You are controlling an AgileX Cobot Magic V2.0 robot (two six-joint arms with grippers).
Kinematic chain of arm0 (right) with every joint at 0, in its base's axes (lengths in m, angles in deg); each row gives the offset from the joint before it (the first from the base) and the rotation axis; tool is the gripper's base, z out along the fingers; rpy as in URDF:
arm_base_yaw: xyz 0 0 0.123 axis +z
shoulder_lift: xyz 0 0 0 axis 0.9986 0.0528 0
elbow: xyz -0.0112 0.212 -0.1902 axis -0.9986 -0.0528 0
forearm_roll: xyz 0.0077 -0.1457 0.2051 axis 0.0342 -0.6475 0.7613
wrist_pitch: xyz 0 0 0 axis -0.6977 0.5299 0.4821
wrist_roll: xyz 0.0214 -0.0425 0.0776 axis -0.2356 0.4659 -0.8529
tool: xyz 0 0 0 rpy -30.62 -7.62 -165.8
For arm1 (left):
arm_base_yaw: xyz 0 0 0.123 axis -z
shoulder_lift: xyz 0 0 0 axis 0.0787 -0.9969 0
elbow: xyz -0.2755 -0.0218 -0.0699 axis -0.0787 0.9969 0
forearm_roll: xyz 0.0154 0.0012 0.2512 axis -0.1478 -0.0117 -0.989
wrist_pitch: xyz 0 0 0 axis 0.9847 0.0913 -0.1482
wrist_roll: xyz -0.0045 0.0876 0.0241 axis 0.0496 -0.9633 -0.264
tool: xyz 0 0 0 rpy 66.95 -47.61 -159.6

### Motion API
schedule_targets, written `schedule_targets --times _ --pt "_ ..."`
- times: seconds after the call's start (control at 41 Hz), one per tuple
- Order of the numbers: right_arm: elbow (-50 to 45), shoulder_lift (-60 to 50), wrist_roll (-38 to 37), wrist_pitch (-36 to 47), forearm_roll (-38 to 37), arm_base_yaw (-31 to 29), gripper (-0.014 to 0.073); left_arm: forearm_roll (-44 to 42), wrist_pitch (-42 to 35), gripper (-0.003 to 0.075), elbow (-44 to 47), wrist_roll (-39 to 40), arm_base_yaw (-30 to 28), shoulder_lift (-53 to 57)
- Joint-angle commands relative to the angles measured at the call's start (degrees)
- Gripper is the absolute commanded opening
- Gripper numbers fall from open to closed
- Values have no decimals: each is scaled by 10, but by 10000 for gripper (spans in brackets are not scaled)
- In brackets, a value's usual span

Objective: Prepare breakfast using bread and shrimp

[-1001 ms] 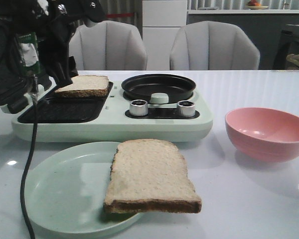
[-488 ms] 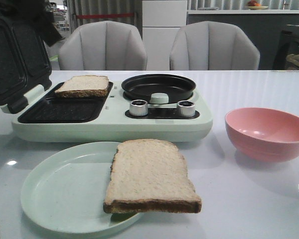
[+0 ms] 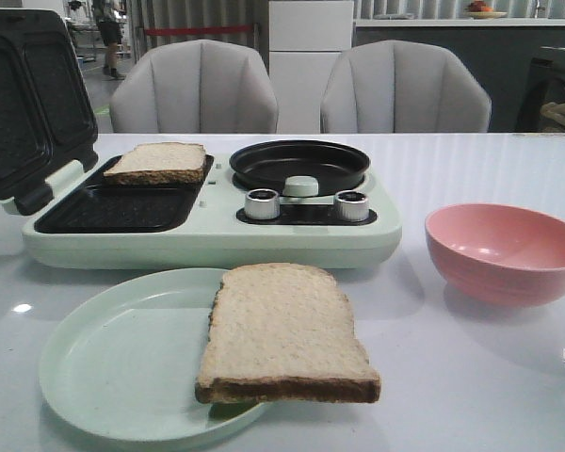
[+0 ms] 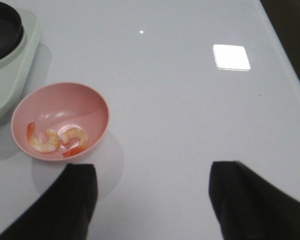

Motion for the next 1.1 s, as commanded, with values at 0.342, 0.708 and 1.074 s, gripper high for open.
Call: schedule_targets --times 0.342,0.708,1.074 --pt "19 6 3 65 -8 1 577 4 -39 459 49 0 2 184" --pt "20 23 3 47 3 1 577 0 -39 459 49 0 2 185" --pt "19 162 187 -98 285 1 577 0 -39 459 49 0 2 185"
